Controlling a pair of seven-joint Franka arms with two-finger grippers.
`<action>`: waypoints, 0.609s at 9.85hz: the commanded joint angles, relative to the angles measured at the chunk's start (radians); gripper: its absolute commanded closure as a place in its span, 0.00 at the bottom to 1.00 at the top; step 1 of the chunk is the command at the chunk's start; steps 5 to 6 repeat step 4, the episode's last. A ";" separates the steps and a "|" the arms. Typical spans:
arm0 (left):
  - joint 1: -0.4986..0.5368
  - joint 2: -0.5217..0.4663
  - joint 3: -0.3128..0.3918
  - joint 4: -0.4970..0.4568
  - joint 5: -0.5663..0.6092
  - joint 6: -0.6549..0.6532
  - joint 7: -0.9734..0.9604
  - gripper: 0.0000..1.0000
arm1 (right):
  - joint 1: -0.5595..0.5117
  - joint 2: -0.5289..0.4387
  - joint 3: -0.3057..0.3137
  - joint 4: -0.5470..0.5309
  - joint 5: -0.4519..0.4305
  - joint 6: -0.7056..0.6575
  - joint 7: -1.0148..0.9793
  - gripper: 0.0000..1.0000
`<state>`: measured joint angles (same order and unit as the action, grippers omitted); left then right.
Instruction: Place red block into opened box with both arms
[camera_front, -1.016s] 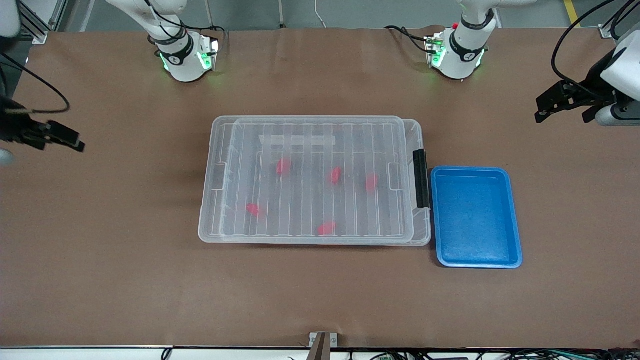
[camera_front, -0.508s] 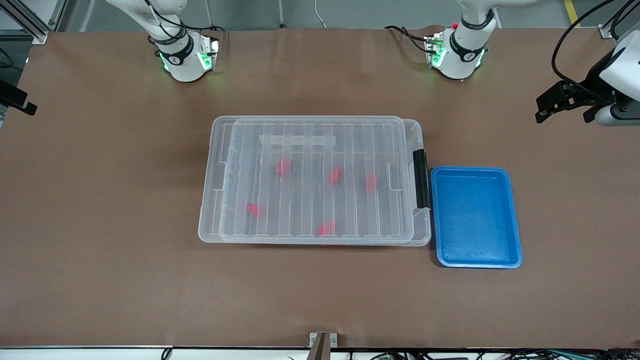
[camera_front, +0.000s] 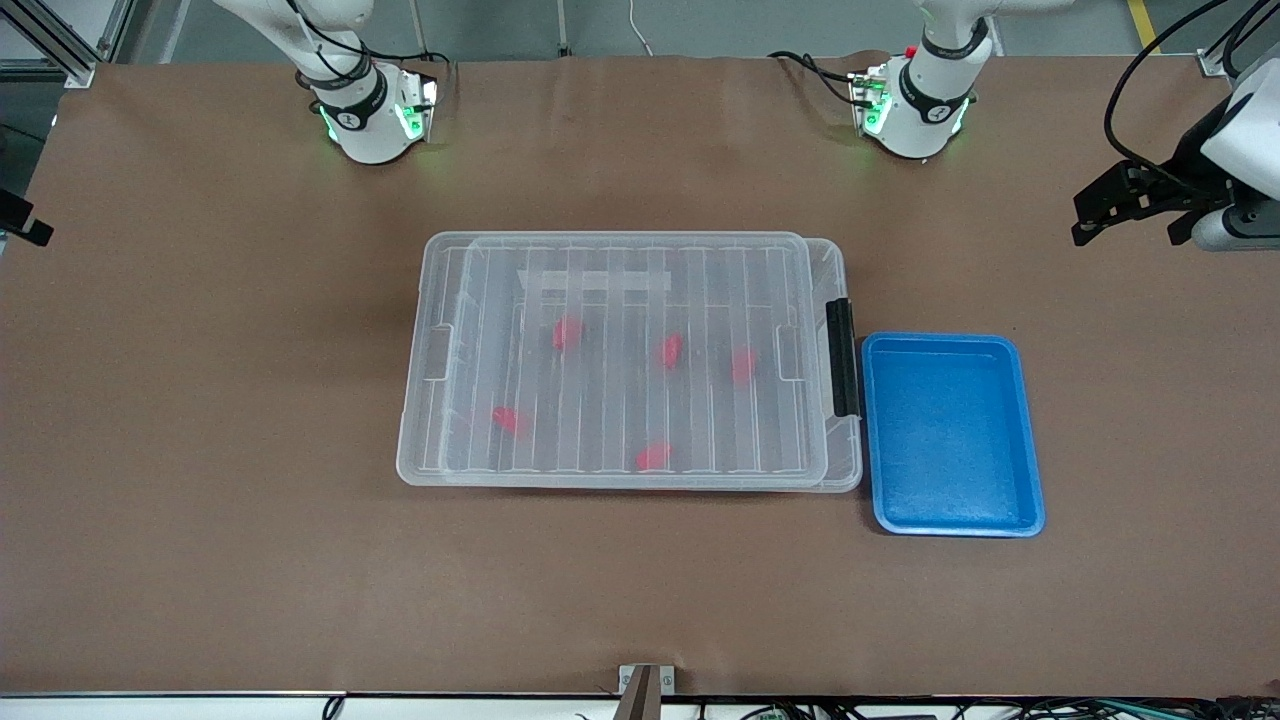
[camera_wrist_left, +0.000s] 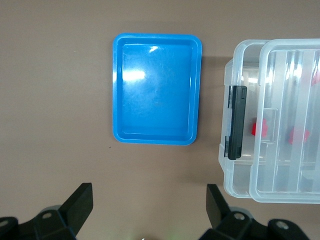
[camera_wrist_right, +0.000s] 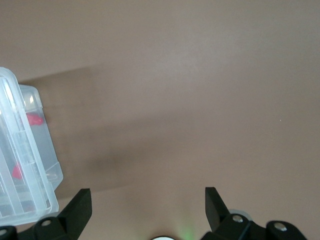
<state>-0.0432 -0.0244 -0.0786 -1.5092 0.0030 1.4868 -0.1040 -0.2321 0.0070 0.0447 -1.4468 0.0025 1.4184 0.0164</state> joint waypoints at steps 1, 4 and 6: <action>-0.004 0.008 -0.001 -0.017 0.019 -0.010 0.007 0.00 | -0.012 0.001 0.014 0.000 -0.001 0.019 0.017 0.00; -0.006 0.008 -0.003 -0.019 0.019 -0.010 0.009 0.00 | -0.015 0.001 0.014 0.000 0.002 0.014 0.019 0.00; -0.006 0.008 -0.003 -0.019 0.019 -0.010 0.009 0.00 | -0.015 0.001 0.014 0.000 0.002 0.014 0.019 0.00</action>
